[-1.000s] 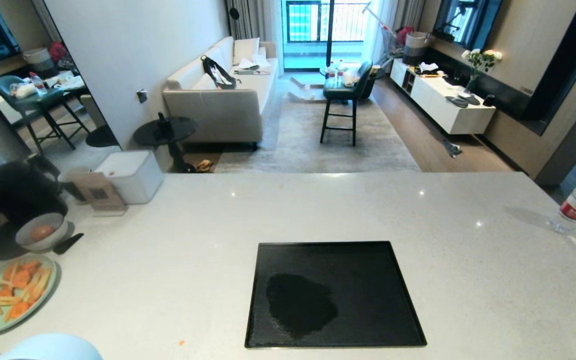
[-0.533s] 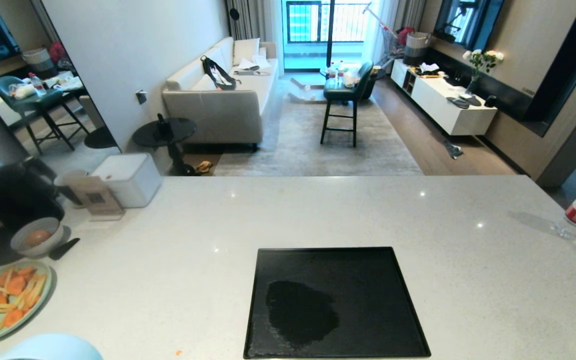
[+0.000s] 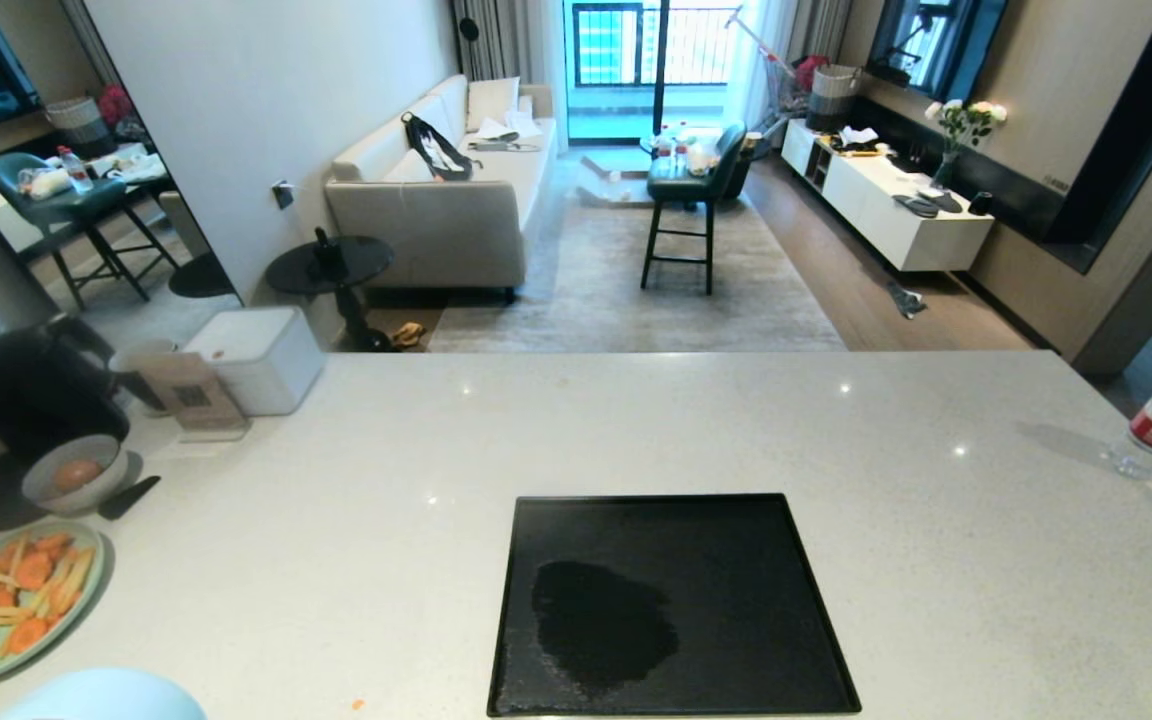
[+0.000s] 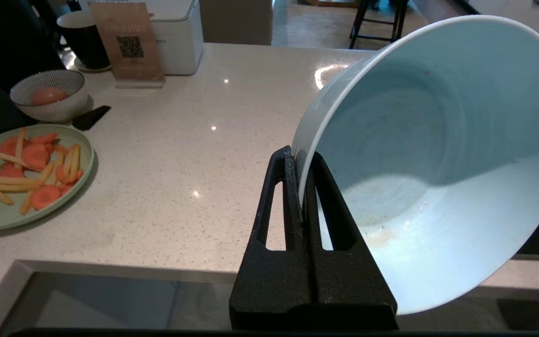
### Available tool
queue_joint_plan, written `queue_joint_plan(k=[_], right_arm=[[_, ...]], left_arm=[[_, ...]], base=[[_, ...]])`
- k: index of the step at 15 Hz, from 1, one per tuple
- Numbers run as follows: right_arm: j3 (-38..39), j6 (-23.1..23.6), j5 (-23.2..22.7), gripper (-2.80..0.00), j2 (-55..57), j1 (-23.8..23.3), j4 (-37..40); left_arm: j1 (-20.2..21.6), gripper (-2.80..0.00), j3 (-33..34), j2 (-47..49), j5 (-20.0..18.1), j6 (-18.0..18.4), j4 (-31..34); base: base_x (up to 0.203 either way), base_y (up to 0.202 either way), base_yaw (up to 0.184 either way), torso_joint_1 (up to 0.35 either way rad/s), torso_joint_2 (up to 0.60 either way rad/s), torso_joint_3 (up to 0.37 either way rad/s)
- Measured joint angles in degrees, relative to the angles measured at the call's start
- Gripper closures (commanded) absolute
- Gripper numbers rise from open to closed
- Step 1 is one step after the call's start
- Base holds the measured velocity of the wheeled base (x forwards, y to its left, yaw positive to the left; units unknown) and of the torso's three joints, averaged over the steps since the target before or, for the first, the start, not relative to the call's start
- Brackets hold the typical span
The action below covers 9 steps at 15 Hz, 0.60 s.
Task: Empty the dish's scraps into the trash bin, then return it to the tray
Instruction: Put the bowl back to the table
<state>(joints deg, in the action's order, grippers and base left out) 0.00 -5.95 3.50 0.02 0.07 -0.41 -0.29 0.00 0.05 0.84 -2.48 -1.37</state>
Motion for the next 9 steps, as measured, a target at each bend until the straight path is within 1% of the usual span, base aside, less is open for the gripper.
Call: queue_joint_plan(k=[1, 3, 6, 7, 9], right_arm=[[0.0, 0.0, 0.0, 0.0, 0.0, 0.0, 0.0], [0.0, 0.0, 0.0, 0.0, 0.0, 0.0, 0.0], [0.0, 0.0, 0.0, 0.0, 0.0, 0.0, 0.0], [0.0, 0.0, 0.0, 0.0, 0.0, 0.0, 0.0], [0.0, 0.0, 0.0, 0.0, 0.0, 0.0, 0.0]], left_arm=[[0.0, 0.0, 0.0, 0.0, -1.0, 1.8, 0.9], [0.0, 0.0, -0.5, 0.1, -1.9, 2.6, 2.8], [0.0, 0.0, -1.2, 1.5, -2.4, 4.0, 3.0], [0.0, 0.0, -2.0, 3.0, -3.2, 4.2, 2.9], [-0.7, 0.0, -5.0, 9.3, -6.6, 4.3, 2.8]], base=[[0.0, 0.0, 0.0, 0.0, 0.0, 0.0], [0.0, 0.0, 0.0, 0.0, 0.0, 0.0], [0.0, 0.0, 0.0, 0.0, 0.0, 0.0], [0.0, 0.0, 0.0, 0.0, 0.0, 0.0], [0.0, 0.0, 0.0, 0.0, 0.0, 0.0]])
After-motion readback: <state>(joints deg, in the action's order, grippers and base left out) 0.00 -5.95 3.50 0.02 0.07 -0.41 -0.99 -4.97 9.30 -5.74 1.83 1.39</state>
